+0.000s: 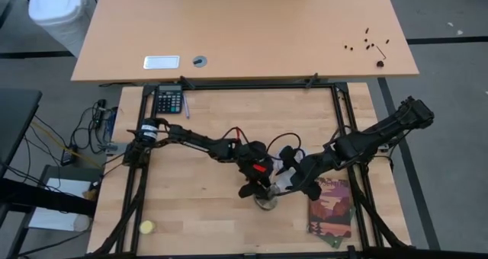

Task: Screw lightbulb
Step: Insert the lightbulb into the lamp socket

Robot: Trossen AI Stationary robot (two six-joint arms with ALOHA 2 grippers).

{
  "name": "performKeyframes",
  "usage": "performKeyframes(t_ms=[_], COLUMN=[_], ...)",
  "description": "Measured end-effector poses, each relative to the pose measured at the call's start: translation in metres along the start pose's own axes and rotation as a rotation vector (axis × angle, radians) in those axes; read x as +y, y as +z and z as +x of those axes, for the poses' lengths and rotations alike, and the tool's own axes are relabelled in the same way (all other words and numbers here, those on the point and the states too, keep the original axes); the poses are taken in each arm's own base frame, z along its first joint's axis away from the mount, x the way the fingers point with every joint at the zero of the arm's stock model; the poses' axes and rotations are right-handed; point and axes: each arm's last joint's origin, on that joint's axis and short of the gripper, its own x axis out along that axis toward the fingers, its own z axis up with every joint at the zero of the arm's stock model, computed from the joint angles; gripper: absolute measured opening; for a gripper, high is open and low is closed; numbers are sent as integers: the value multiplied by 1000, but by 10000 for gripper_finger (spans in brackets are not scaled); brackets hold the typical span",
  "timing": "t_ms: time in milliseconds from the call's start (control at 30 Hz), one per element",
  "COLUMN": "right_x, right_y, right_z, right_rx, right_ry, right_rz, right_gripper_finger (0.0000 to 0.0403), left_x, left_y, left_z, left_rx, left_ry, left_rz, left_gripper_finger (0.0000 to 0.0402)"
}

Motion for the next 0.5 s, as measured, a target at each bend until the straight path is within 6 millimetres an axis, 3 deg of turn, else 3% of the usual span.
performKeyframes(t_ms=[500], right_x=[1], right_y=[-5], right_z=[17], right_rx=[-172], right_ry=[-56], right_rz=[-207], right_gripper_finger=[279], left_x=[-4], left_y=[1], left_z=[-2], left_rx=[22], left_ry=[-203], left_rz=[-23], left_gripper_finger=[189])
